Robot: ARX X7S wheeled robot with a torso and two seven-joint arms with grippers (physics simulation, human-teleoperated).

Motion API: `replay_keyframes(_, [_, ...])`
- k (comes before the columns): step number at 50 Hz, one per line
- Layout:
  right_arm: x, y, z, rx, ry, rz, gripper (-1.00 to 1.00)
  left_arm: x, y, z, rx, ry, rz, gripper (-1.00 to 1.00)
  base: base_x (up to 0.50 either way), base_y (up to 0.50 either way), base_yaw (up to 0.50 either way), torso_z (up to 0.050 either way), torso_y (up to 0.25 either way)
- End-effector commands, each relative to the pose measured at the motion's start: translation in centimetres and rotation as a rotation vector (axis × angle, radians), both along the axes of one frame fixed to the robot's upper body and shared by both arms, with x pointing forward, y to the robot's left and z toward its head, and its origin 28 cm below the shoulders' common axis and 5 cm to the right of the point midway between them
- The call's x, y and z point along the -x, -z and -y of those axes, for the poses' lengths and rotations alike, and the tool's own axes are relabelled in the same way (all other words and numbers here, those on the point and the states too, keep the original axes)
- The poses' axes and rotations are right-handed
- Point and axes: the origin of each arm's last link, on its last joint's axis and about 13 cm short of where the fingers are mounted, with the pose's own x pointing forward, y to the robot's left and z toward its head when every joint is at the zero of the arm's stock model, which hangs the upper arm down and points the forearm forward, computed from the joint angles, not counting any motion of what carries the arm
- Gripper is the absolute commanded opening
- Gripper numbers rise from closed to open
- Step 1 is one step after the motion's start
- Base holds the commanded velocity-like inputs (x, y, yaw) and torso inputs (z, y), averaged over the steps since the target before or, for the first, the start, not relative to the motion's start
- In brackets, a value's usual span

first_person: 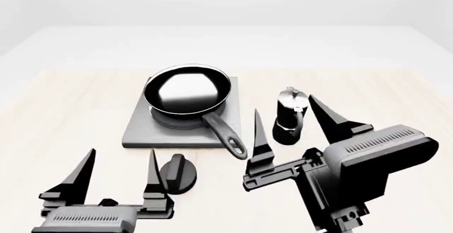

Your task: Put the frying pan on the stove.

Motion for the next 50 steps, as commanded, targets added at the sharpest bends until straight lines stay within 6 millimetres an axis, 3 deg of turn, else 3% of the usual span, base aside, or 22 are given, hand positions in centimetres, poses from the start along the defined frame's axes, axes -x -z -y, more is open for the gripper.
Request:
replay_keyframes(1, [1.2, -0.6, 0.1, -0.001, 0.012, 0.037, 1.00, 0.7, -0.6, 0.0, -0.002, 0.008, 0.024, 1.00, 0.00, 0.00, 0.00, 0.000, 0.000])
replay_keyframes(50, [5.5, -3.1, 0.4, -0.023, 0.007, 0.178, 1.00, 3.4, -2.7, 0.2, -0.003, 0.047, 0.111, 1.00, 0.00, 0.00, 0.00, 0.000, 0.000])
